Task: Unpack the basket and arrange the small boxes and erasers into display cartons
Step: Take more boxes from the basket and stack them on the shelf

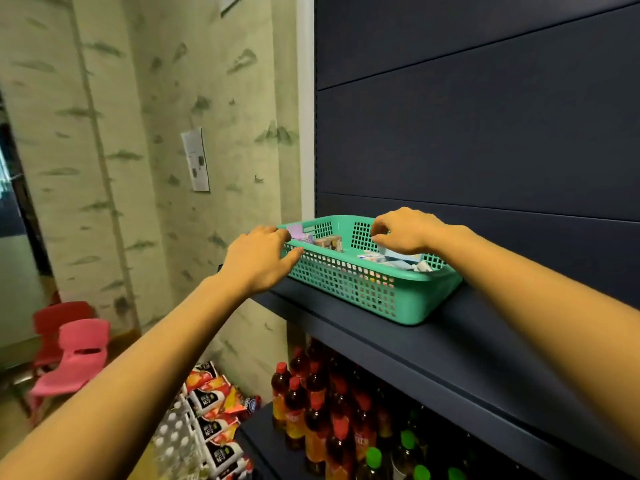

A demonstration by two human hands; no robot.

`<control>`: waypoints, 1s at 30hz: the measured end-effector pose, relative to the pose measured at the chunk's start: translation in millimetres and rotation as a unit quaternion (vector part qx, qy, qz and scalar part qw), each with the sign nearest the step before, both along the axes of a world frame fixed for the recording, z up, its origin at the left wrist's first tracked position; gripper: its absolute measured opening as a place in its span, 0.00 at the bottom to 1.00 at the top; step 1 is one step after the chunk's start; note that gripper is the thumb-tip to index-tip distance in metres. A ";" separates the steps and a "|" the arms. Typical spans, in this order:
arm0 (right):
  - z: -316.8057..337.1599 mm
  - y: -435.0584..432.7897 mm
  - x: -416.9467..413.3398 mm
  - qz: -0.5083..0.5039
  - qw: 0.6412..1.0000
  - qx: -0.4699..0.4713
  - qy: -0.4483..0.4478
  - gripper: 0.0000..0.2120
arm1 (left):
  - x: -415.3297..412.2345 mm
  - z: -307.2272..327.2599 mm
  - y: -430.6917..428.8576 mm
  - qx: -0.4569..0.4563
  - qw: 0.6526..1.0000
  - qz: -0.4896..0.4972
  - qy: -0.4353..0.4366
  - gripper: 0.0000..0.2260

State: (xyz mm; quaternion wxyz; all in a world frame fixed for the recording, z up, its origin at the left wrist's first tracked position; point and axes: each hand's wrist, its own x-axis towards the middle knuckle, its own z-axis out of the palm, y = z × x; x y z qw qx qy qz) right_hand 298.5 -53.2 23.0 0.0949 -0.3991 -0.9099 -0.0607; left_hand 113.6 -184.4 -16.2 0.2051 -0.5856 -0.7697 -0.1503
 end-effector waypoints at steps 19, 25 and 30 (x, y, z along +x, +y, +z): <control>-21.3 143.4 -31.3 -0.191 0.966 -0.084 -0.153 0.30 | -85.9 27.0 184.7 -0.010 0.982 -0.184 0.034 0.18; -32.5 147.1 -50.6 -0.163 0.957 -0.049 -0.234 0.19 | -80.6 28.9 224.4 -0.057 0.958 -0.270 0.074 0.18; -33.5 149.4 -59.5 -0.204 0.957 0.000 -0.205 0.17 | -64.0 32.0 243.2 -0.105 0.928 -0.345 0.089 0.18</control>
